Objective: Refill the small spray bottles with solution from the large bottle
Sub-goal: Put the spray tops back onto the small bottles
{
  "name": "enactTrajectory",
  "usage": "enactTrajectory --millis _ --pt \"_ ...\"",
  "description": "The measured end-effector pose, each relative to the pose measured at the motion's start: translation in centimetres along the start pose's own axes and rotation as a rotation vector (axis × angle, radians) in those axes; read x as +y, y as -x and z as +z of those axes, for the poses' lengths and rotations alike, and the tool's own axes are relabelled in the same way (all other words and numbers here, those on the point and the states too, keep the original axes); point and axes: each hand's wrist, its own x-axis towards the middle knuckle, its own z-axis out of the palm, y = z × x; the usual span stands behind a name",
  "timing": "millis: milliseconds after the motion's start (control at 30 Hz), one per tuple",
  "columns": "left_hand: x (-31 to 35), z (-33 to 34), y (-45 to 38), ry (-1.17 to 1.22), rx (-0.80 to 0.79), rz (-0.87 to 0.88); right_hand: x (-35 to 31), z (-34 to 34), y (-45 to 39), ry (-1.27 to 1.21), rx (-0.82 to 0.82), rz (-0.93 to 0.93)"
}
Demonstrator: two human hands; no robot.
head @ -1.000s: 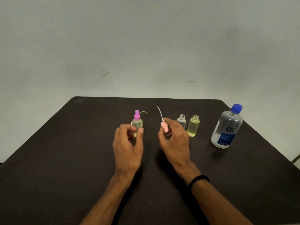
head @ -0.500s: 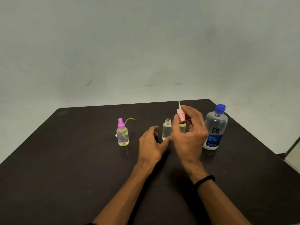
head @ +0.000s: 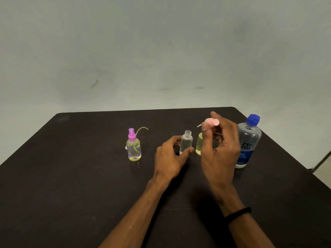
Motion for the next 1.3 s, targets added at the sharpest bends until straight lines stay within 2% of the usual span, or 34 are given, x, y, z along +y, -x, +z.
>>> enactTrajectory --millis 433,700,867,1067,1300 --pt "0.5 -0.4 0.7 0.007 0.063 0.039 0.0 0.1 0.0 -0.014 0.026 -0.003" --pt "1.6 -0.8 1.4 0.025 0.044 0.077 0.1 0.3 0.3 -0.024 -0.084 0.113" --pt "1.3 -1.4 2.4 -0.021 0.042 0.09 0.3 0.0 0.4 -0.041 -0.093 0.186" --pt "1.3 -3.0 3.9 0.095 0.017 0.111 -0.1 0.3 0.7 -0.11 -0.209 0.196" --pt "0.7 -4.5 4.5 0.178 -0.091 0.094 -0.6 0.8 1.0 -0.246 -0.38 0.29"
